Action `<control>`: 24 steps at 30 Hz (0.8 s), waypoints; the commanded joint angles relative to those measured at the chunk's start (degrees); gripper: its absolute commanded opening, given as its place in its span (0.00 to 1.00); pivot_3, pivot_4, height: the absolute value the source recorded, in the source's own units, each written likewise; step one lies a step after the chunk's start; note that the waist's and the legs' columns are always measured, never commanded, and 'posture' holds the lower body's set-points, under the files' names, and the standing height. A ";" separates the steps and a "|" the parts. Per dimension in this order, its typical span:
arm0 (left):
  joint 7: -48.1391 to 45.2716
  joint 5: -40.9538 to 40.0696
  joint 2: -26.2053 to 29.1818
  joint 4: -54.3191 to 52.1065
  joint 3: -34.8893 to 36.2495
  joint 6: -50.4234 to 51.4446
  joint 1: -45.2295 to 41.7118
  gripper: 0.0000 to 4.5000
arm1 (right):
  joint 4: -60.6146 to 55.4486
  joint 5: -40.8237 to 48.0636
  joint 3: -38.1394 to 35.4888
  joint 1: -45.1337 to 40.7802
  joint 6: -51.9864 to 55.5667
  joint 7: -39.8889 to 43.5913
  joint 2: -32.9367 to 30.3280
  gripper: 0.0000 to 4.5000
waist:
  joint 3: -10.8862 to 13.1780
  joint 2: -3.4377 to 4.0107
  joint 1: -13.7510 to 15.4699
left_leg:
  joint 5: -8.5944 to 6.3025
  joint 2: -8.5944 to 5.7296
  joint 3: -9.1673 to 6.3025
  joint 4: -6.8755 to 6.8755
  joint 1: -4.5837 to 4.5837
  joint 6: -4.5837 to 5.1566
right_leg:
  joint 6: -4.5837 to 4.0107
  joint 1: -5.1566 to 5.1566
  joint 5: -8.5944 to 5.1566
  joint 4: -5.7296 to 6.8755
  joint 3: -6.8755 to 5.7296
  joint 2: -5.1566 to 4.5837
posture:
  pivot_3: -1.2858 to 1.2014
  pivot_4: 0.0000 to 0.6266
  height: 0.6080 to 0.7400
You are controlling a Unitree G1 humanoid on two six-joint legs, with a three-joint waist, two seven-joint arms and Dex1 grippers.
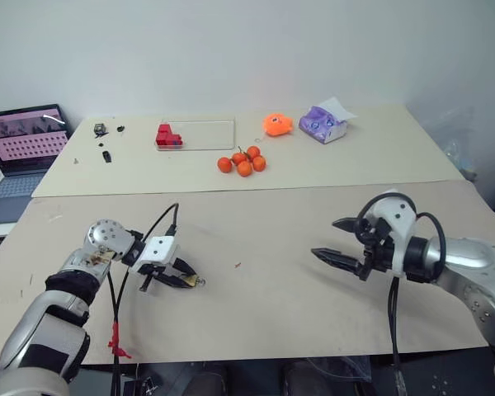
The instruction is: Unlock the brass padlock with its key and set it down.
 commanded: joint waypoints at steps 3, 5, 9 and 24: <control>5.09 0.03 -4.37 -6.87 4.26 10.41 -1.34 0.18 | -0.64 -1.67 0.48 -2.42 -3.34 1.79 -1.11 1.00 | 0.01 -0.01 0.74 | 0.00 -0.04 0.01 0.12 -0.03 0.00 | 0.01 0.02 0.00 -0.06 -0.04 -0.04 | 0.52 0.24 1.00; 6.08 -1.95 -6.63 -11.76 5.73 17.94 -3.44 0.18 | -0.13 -4.09 2.07 -3.81 -6.12 3.46 -2.19 1.00 | 0.02 -0.02 0.87 | -0.01 -0.06 0.01 0.32 -0.10 0.01 | 0.03 0.04 0.01 -0.09 -0.09 -0.04 | 0.52 0.24 1.00; 6.42 -9.12 -10.58 -18.72 9.17 39.07 -11.29 0.18 | 1.15 -16.66 9.67 -9.20 -18.91 7.04 -7.18 1.00 | 0.09 -0.08 0.50 | -0.04 -0.08 0.03 0.43 -0.15 0.06 | 0.12 0.05 0.05 -0.08 -0.08 -0.02 | 0.52 0.24 1.00; -1.22 -25.85 -4.98 -12.04 -7.45 50.35 -26.72 0.18 | 4.96 -32.92 14.40 -12.85 -52.03 12.33 -4.61 1.00 | 0.10 -0.05 -1.04 | -0.49 0.21 -0.17 0.59 0.04 0.81 | 0.34 -0.16 -0.13 0.42 0.29 0.52 | 0.52 0.24 1.00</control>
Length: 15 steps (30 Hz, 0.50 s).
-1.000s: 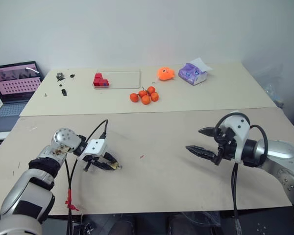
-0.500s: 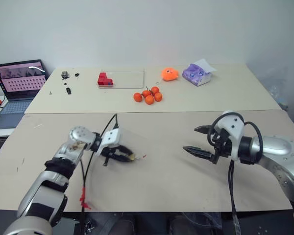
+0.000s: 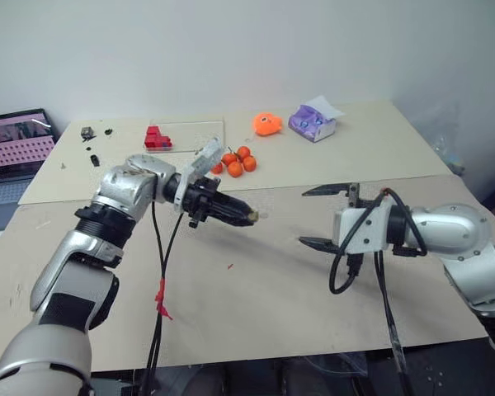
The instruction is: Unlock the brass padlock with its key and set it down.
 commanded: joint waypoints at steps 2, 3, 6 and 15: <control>-0.50 -3.51 1.24 3.28 -5.37 -5.09 -4.54 0.18 | -4.63 0.14 -2.01 0.37 -1.45 -0.43 1.46 1.00 | 0.03 -0.04 0.48 | 0.01 -0.06 -0.01 0.02 0.00 -0.01 | -0.07 0.01 0.04 -0.03 0.02 -0.02 | 0.52 0.24 1.00; -0.50 -4.52 1.41 3.59 -7.06 -5.27 -5.11 0.18 | -6.66 0.35 -2.00 0.69 -0.43 -0.72 1.93 1.00 | 0.02 -0.04 0.65 | 0.01 -0.10 -0.01 0.02 -0.02 -0.01 | -0.08 0.01 0.05 -0.04 0.03 -0.05 | 0.52 0.24 1.00; -0.50 -6.73 0.15 6.02 -10.19 -6.11 -7.25 0.18 | -10.50 -0.60 -1.42 2.75 0.59 -0.73 2.58 1.00 | 0.02 -0.04 1.06 | 0.01 -0.12 -0.09 0.03 -0.06 -0.01 | -0.07 0.00 0.04 -0.09 0.05 -0.01 | 0.52 0.24 1.00; -0.50 -12.67 -1.47 5.73 -15.13 -2.42 -10.78 0.18 | -8.66 -11.05 -0.37 3.37 -3.13 -4.82 5.10 0.88 | 0.03 -0.05 1.14 | 0.00 -0.20 -0.04 0.04 -0.08 0.00 | -0.07 0.01 0.04 -0.25 0.05 0.02 | 0.52 0.24 1.00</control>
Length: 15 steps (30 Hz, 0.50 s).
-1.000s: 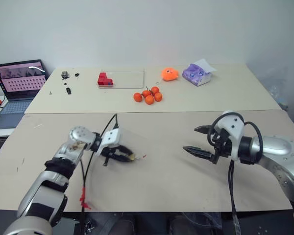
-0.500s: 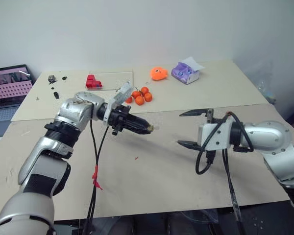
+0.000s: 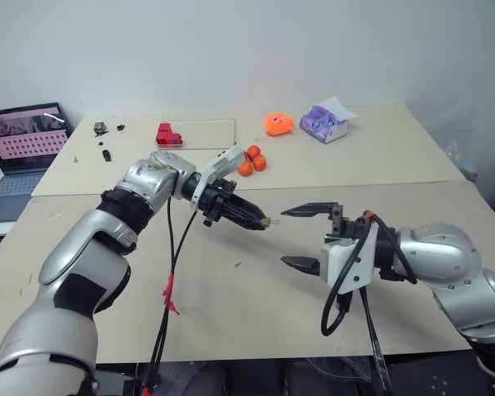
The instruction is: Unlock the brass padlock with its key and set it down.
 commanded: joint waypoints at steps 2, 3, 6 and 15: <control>-0.48 -5.48 1.95 -4.84 -2.52 3.00 -2.21 0.18 | 2.49 -7.18 -0.31 -2.25 -4.92 -3.97 1.38 0.84 | 0.01 -0.01 -0.32 | 0.00 0.02 0.04 -0.02 0.00 0.00 | 0.00 -0.03 0.00 0.05 0.01 0.03 | 0.52 0.24 1.00; -0.48 -6.05 2.13 -5.30 -2.80 3.32 -2.25 0.18 | 3.00 -7.85 -0.40 -2.35 -5.47 -4.37 1.63 0.84 | 0.01 -0.01 -0.31 | 0.00 0.02 0.05 -0.01 0.01 0.00 | 0.00 -0.04 0.00 0.09 0.00 0.03 | 0.52 0.24 1.00; -0.48 -6.70 2.46 -5.91 -3.66 2.95 -2.29 0.18 | 3.96 -8.87 -0.86 -3.10 -5.94 -4.99 2.57 0.68 | 0.01 -0.01 -0.30 | 0.00 0.02 0.10 0.00 0.01 0.00 | 0.00 -0.04 0.00 0.12 0.01 0.04 | 0.52 0.24 1.00; -0.48 -7.36 2.04 -5.15 -5.04 1.94 -2.56 0.18 | 1.08 -8.01 -0.93 -3.16 -4.64 -3.16 3.51 0.31 | 0.01 -0.01 -0.06 | 0.00 0.01 0.11 0.01 0.00 -0.01 | -0.01 -0.04 -0.01 0.10 0.01 0.03 | 0.52 0.24 1.00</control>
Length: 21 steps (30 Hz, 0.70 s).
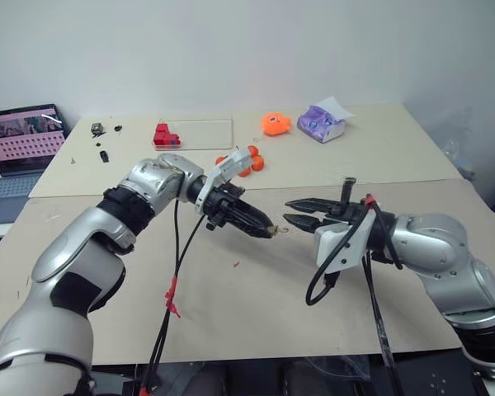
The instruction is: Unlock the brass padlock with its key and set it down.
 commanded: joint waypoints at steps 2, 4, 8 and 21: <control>-0.48 -1.10 0.02 0.24 -0.15 -1.35 -2.39 0.18 | -3.83 0.91 -0.95 0.35 0.23 0.97 0.06 0.31 | 0.00 0.00 0.08 | 0.00 0.00 0.00 0.01 0.00 0.00 | 0.00 0.01 0.00 -0.02 0.00 0.00 | 0.52 0.24 1.00; -0.48 -1.16 -0.38 0.64 -0.38 -1.70 -2.71 0.18 | -4.63 0.98 -1.02 1.38 0.29 1.52 -0.20 0.31 | 0.00 0.00 0.14 | 0.00 -0.01 -0.01 0.01 0.00 0.00 | 0.00 0.01 0.00 -0.01 0.00 -0.01 | 0.52 0.24 1.00; -0.48 -1.47 -0.79 1.23 -1.02 -2.37 -3.34 0.18 | -5.02 0.68 -1.32 3.28 -0.26 2.05 -0.68 0.31 | 0.01 -0.01 0.10 | 0.00 -0.01 0.04 0.01 0.00 0.00 | 0.00 0.01 0.00 0.00 -0.01 0.00 | 0.52 0.24 1.00; -0.48 -2.07 -0.61 1.31 -2.36 -3.38 -3.27 0.18 | 4.70 -1.79 -5.10 5.99 -5.31 -0.83 -3.59 0.31 | 0.03 -0.05 0.13 | 0.00 -0.03 0.14 0.02 0.00 0.01 | -0.01 0.03 0.00 -0.01 0.00 -0.02 | 0.52 0.24 1.00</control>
